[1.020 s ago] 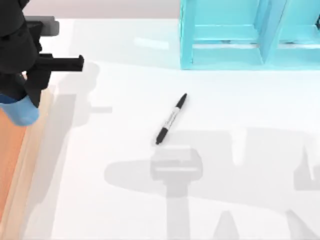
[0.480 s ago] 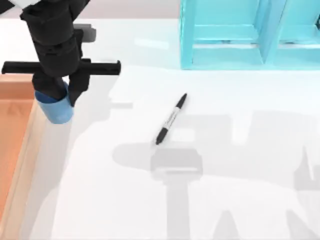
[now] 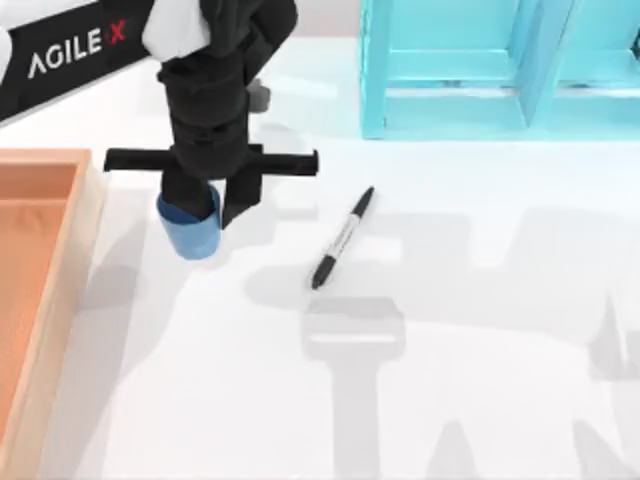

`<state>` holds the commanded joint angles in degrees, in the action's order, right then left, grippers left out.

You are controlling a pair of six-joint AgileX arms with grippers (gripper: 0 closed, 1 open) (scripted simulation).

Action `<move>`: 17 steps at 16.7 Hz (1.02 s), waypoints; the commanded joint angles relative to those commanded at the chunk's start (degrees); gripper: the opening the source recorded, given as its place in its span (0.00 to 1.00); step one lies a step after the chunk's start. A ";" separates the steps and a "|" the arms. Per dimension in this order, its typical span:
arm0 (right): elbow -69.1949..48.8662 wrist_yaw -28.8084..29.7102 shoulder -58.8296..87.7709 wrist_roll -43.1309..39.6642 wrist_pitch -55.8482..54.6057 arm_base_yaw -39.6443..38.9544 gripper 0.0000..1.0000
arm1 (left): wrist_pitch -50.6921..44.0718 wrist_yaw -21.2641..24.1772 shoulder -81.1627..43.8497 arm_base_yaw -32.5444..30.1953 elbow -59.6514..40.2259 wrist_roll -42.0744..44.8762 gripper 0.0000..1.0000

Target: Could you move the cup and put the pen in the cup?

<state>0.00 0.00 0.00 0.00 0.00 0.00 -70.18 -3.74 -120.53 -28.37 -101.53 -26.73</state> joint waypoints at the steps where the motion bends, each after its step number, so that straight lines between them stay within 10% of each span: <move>1: 0.00 0.00 0.00 0.00 0.00 0.00 1.00 | -0.14 0.21 -0.02 0.22 0.25 0.07 0.00; 13: 0.00 0.00 0.00 0.00 0.00 0.00 1.00 | 9.61 0.03 -1.20 1.13 8.33 1.14 0.00; 17: 0.00 0.00 0.00 0.00 0.00 0.00 1.00 | 9.61 0.03 -1.20 1.13 8.33 1.14 0.30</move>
<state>0.00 0.00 0.00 0.00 0.00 0.00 -60.57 -3.71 -121.74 -27.25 -93.19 -25.58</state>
